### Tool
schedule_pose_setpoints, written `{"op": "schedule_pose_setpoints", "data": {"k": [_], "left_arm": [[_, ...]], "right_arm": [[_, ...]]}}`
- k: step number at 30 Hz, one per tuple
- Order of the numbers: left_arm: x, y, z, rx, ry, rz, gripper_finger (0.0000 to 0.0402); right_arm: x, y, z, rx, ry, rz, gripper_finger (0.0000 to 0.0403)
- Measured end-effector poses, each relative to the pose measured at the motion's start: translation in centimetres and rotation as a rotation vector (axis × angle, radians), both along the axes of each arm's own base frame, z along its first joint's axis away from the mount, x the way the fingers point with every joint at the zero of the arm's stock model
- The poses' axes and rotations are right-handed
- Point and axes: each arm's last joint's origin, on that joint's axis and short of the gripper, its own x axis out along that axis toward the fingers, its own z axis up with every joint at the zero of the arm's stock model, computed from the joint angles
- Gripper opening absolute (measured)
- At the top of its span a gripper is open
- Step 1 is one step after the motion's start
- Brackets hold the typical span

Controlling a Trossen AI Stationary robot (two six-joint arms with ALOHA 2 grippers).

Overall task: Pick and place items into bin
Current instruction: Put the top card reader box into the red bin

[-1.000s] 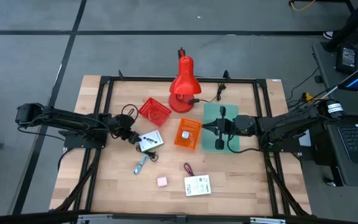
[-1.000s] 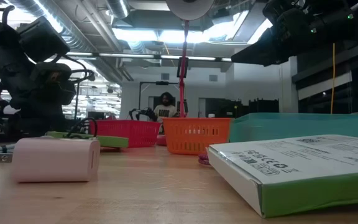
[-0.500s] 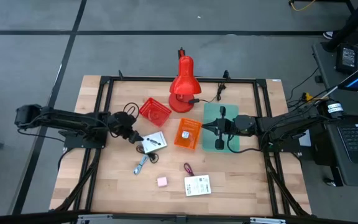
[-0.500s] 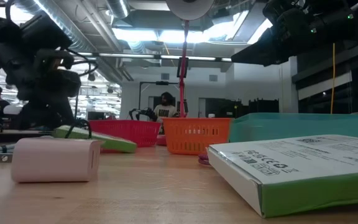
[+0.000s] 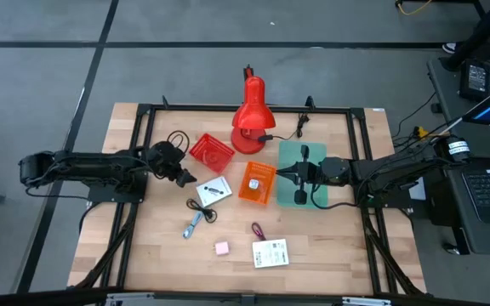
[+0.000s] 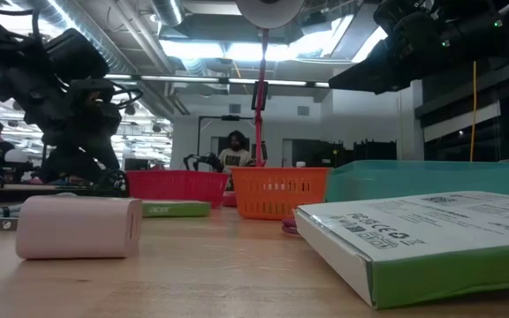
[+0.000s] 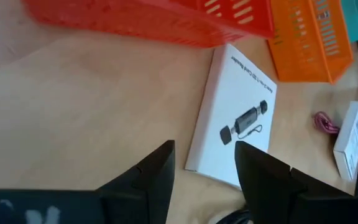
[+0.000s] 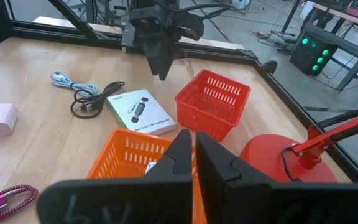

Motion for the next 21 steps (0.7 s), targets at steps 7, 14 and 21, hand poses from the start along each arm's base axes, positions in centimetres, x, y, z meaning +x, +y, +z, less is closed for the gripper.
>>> {"op": "schedule_pose_setpoints", "data": {"k": [7, 14, 21], "left_arm": [[0.0, 0.2, 0.1, 0.004, -0.018, -0.026, 0.0162], [0.1, 0.0, 0.2, 0.083, -0.033, -0.107, 0.0162], [1.2, -0.5, 1.3, 0.219, -0.177, -0.219, 0.0161]], "right_arm": [[0.0, 0.0, 0.0, 0.000, 0.001, 0.000, 0.0005], [0.0, 0.0, 0.0, -0.004, 0.001, 0.001, 0.0005], [0.0, 0.0, 0.1, 0.000, -0.006, 0.000, 0.0005]]}}
